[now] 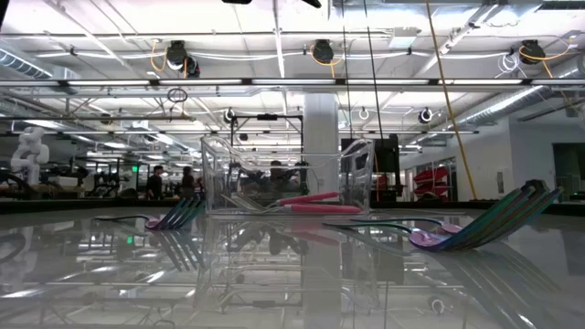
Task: Sort silverware by color (type)
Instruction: Put the blue fork into the left transparent bin
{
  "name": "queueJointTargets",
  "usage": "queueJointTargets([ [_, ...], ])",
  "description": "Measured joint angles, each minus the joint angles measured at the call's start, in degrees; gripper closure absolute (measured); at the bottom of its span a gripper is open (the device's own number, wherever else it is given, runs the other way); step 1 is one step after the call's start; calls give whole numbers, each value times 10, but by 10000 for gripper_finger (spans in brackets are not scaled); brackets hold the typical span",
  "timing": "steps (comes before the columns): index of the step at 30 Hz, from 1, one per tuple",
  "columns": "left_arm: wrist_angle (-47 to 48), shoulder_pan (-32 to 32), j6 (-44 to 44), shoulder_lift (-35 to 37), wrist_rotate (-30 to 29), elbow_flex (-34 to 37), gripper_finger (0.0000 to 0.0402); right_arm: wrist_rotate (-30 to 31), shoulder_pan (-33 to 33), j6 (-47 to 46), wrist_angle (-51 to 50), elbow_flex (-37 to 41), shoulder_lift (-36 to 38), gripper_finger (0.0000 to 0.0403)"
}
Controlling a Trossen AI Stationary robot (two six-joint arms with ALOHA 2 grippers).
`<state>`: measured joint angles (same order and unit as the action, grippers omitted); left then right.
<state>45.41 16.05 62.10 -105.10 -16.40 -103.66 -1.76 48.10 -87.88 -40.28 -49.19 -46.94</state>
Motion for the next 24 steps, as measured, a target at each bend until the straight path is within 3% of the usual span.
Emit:
queueJointTargets([
  [5,0,16,23,0,-2,0,159,0,0,4,50,0,0,236],
  [11,0,34,114,0,-23,0,159,-32,-1,48,59,-15,1,236],
  [19,-5,43,267,-6,-57,0,159,-36,-17,146,-125,-131,1,236],
  [24,-53,43,291,-18,-51,0,159,53,-15,189,-203,-206,2,236],
])
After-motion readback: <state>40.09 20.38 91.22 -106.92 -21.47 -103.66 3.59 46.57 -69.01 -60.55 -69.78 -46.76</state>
